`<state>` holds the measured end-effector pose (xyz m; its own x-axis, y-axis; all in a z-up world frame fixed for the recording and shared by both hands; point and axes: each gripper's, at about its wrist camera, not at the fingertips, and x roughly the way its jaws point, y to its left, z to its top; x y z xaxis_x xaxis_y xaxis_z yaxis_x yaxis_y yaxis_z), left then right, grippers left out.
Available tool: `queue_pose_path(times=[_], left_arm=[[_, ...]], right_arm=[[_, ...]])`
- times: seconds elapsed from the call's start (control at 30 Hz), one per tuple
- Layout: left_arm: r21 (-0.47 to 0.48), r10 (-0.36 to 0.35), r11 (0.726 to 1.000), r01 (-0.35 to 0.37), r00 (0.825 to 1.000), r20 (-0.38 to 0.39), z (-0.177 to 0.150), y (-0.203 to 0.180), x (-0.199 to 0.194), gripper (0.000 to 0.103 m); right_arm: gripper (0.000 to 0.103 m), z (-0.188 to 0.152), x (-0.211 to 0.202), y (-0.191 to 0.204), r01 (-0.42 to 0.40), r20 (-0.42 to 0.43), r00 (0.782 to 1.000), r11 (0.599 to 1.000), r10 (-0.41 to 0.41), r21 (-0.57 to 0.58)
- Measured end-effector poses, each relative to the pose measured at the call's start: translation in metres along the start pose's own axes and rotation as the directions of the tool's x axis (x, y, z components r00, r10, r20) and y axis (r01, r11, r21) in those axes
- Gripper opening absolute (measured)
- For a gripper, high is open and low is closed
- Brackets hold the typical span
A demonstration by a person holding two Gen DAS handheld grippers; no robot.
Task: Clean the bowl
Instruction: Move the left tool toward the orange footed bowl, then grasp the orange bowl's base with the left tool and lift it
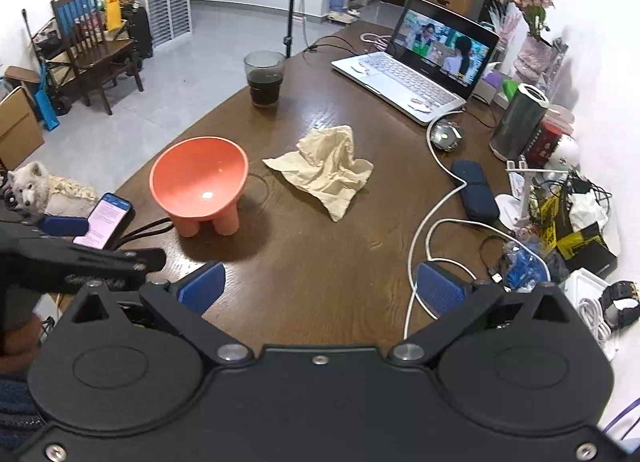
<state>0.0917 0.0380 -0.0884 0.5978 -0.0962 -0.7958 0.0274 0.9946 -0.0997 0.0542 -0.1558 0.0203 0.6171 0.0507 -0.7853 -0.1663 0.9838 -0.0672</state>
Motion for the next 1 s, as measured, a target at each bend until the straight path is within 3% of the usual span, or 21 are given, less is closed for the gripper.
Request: queue_pose_path(times=[0.33, 0.7, 1.0], left_arm=[[0.002, 0.063, 0.998, -0.063, 0.997, 0.046, -0.015, -0.002, 0.080, 0.103], [-0.013, 0.119, 0.993, -0.118, 0.982, 0.148, -0.021, -0.013, 0.096, 0.103], [0.017, 0.178, 0.982, -0.186, 0.958, 0.226, -0.028, -0.018, 0.114, 0.103]], right_arm=[[0.103, 0.001, 0.007, -0.014, 0.066, -0.035, 0.997, 0.997, -0.065, 0.030], [0.103, 0.001, 0.017, -0.026, 0.079, -0.061, 0.995, 0.996, -0.076, 0.050], [0.103, 0.000, 0.024, -0.029, 0.075, -0.073, 0.995, 0.996, -0.072, 0.040]])
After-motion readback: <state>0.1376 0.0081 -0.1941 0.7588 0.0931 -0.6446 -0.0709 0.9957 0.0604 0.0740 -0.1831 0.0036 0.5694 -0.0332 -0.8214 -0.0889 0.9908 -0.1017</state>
